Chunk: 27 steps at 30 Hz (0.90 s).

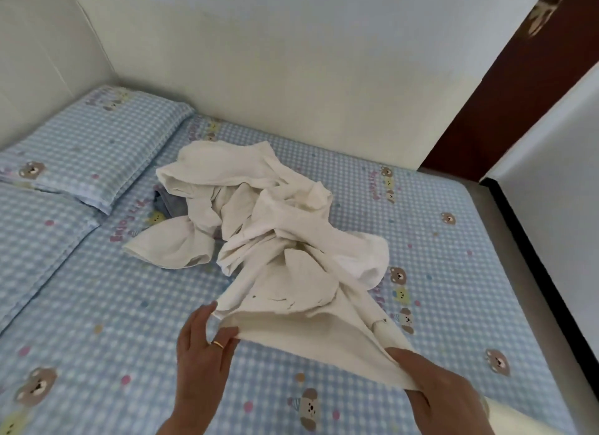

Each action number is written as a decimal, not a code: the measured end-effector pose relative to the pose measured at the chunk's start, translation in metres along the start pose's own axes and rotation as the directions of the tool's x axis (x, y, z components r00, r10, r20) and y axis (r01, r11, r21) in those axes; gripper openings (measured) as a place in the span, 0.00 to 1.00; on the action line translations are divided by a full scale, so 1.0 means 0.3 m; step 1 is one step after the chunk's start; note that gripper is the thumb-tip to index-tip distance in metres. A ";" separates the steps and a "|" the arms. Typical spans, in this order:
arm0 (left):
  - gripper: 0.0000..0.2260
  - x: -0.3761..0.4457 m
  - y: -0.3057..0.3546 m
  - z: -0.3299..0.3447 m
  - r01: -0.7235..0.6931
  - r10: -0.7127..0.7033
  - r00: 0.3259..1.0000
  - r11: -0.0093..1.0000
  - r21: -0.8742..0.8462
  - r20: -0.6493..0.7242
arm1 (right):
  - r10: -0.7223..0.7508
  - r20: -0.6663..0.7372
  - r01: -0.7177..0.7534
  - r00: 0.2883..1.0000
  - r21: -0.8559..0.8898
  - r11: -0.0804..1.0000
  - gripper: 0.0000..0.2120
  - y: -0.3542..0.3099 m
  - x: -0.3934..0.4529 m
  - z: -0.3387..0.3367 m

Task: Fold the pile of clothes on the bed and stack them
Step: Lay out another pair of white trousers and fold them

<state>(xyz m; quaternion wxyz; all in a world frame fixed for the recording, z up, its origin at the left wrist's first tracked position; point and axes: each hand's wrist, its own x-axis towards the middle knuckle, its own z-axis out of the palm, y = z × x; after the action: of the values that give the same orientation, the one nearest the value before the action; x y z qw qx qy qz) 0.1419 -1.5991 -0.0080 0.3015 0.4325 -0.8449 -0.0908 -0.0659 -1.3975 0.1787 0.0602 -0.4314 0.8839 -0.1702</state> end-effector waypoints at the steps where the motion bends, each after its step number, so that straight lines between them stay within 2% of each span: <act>1: 0.07 0.008 0.006 -0.047 0.056 -0.053 0.997 0.997 -0.060 0.060 | -0.053 -0.041 0.052 0.998 -0.040 0.998 0.25 0.003 -0.013 -0.026; 2: 0.09 0.020 0.022 -0.087 0.097 -0.091 0.992 0.992 -0.075 0.084 | -0.129 -0.061 0.125 0.990 -0.060 0.990 0.29 -0.001 0.001 -0.041; 4: 0.12 0.023 0.065 -0.189 0.117 -0.095 0.987 0.976 -0.183 0.127 | -0.197 -0.092 0.195 0.976 -0.037 0.980 0.31 -0.026 -0.024 -0.094; 6: 0.10 0.026 0.098 -0.290 0.105 -0.095 0.993 0.982 -0.156 0.073 | -0.246 -0.129 0.242 0.961 -0.046 0.969 0.32 -0.034 -0.072 -0.159; 8: 0.08 0.018 0.135 -0.391 0.123 -0.105 0.990 0.973 -0.196 0.097 | -0.259 -0.115 0.252 0.959 -0.073 0.965 0.35 -0.026 -0.126 -0.225; 10: 0.08 0.013 0.183 -0.499 0.118 -0.106 0.992 0.969 -0.217 0.065 | -0.265 -0.143 0.251 0.954 -0.104 0.962 0.36 -0.005 -0.180 -0.293; 12: 0.11 0.003 0.218 -0.579 0.037 -0.031 0.999 0.975 -0.220 0.029 | -0.247 -0.203 0.240 0.948 -0.058 0.969 0.33 0.015 -0.230 -0.354; 16: 0.13 -0.029 0.340 -0.747 -0.029 0.018 0.999 0.954 -0.299 -0.040 | -0.302 -0.326 0.294 0.896 -0.075 0.953 0.29 0.067 -0.335 -0.494; 19: 0.01 -0.026 0.447 -0.872 -0.235 0.194 0.966 0.936 -0.262 -0.172 | -0.246 -0.378 0.272 0.893 0.015 0.962 0.26 0.105 -0.396 -0.617; 21: 0.02 -0.011 0.521 -0.941 -0.310 0.257 0.937 0.924 -0.225 -0.236 | -0.237 -0.423 0.286 0.874 0.055 0.957 0.22 0.130 -0.429 -0.701; 24: 0.12 0.006 0.622 -1.013 -0.239 0.183 0.949 0.948 -0.211 -0.255 | -0.216 -0.415 0.288 0.884 0.117 0.951 0.15 0.150 -0.456 -0.779; 27: 0.18 -0.002 0.682 -1.040 -0.208 0.186 0.969 0.969 -0.133 -0.160 | -0.230 -0.355 0.292 0.906 0.132 0.947 0.14 0.174 -0.486 -0.784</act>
<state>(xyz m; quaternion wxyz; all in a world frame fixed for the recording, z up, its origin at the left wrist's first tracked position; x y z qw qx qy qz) 0.1874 -1.4405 0.3267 0.4015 0.3280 -0.8502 -0.0911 -0.0737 -1.1953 0.3742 -0.0753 -0.5036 0.7959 -0.3275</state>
